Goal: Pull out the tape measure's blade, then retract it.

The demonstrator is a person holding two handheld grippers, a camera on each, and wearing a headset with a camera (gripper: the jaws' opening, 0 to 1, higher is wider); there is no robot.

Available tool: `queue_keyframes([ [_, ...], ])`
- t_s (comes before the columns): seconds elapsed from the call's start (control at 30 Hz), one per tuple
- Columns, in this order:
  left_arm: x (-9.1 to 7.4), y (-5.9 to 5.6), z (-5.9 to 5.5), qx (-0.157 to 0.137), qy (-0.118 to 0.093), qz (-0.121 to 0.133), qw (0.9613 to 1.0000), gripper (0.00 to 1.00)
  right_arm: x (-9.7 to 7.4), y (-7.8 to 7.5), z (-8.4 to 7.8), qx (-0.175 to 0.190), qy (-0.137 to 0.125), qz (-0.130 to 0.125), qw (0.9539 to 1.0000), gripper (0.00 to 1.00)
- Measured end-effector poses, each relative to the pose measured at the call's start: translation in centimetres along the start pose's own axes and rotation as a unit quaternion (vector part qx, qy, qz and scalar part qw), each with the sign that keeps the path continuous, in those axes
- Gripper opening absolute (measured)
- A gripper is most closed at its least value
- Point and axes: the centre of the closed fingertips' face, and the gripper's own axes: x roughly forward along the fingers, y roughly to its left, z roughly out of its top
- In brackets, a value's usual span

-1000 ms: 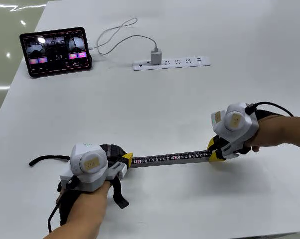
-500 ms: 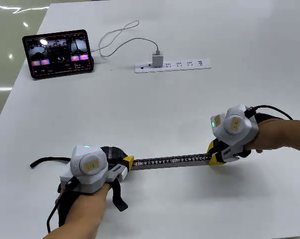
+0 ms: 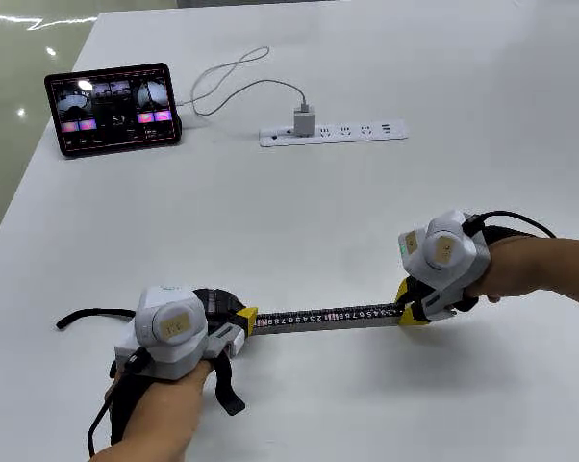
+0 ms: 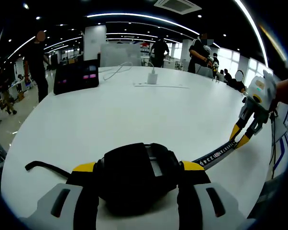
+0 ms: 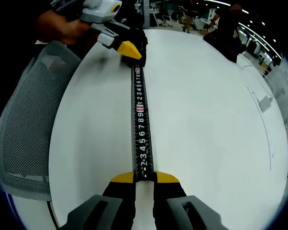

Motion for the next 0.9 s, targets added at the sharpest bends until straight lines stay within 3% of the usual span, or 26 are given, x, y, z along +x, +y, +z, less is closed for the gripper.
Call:
queue_keyframes([
  [0.9,-0.02,-0.04,0.01,-0.001,0.001,0.0,1.0,0.62,0.41,0.03,0.91,0.002,-0.003,-0.004,1.0,0.09],
])
